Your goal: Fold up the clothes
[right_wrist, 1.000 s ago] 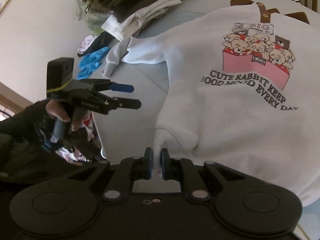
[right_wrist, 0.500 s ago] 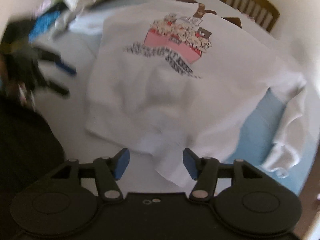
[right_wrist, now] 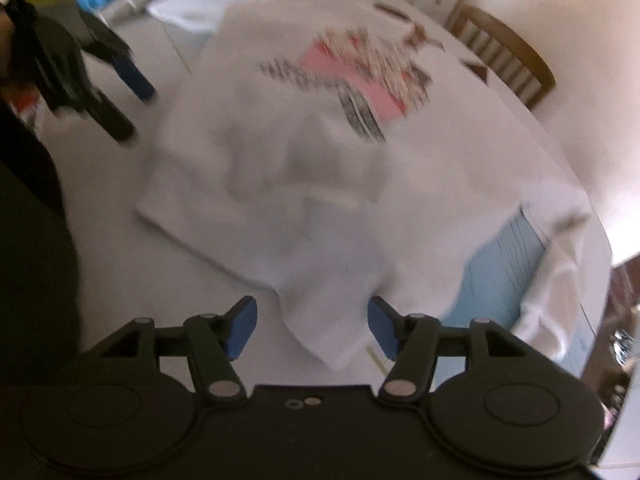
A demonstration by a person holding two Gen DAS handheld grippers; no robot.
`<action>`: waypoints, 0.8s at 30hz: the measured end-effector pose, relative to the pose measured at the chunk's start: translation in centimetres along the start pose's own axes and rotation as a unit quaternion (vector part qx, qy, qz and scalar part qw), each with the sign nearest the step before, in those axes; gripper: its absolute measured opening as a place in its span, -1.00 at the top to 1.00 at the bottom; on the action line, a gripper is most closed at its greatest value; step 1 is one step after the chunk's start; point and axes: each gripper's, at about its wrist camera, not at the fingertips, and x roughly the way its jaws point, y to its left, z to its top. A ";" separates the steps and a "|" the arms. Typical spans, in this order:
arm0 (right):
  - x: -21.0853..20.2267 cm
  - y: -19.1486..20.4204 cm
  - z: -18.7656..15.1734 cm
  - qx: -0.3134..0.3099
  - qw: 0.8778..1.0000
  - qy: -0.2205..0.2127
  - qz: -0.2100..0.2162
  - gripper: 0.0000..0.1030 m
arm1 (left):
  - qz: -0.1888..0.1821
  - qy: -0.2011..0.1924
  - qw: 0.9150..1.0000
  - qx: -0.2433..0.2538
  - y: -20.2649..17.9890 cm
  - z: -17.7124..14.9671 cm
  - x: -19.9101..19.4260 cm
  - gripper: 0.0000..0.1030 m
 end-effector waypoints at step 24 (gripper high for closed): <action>4.3 4.3 7.9 -0.093 0.992 0.015 0.079 -1.00 | 0.076 -0.056 0.992 -0.083 4.2 -3.1 -4.4 -0.81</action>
